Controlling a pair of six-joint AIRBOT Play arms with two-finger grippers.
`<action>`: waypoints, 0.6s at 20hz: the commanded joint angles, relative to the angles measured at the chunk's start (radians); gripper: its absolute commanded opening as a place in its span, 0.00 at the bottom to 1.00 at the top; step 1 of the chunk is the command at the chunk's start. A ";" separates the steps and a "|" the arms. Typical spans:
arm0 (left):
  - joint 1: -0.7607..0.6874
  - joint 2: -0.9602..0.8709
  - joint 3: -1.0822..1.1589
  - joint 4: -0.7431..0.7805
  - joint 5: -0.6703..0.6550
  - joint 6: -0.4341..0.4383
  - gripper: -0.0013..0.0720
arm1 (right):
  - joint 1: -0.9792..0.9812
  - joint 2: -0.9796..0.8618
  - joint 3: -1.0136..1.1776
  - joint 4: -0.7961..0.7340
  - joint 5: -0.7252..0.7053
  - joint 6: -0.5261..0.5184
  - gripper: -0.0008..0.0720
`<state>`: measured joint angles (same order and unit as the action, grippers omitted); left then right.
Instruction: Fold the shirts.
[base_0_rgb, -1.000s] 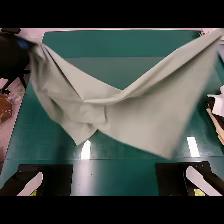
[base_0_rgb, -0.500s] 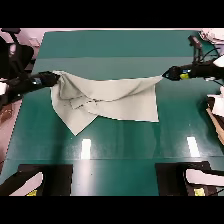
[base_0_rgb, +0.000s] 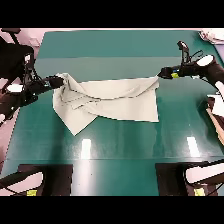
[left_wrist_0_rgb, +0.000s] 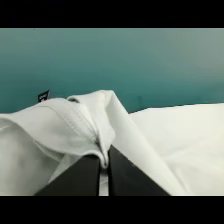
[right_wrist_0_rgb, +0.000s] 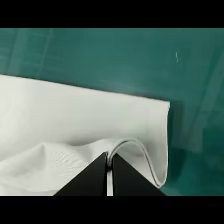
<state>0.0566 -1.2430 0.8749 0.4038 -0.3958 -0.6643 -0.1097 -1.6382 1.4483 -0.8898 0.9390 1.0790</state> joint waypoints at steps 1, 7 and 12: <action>0.014 -0.011 0.025 0.022 -0.027 0.037 0.41 | -0.005 -0.025 0.056 -0.002 0.028 0.001 0.30; 0.317 0.037 0.136 0.300 -0.393 -0.332 0.84 | -0.136 -0.006 0.134 -0.001 0.207 0.051 0.82; 0.587 0.106 0.127 0.639 -0.699 -0.584 0.98 | -0.309 0.130 -0.055 0.000 0.316 0.159 0.82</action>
<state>0.5198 -1.1622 1.0004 0.8608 -0.8764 -1.1172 -0.3351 -1.5734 1.4830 -0.8936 1.1736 1.1809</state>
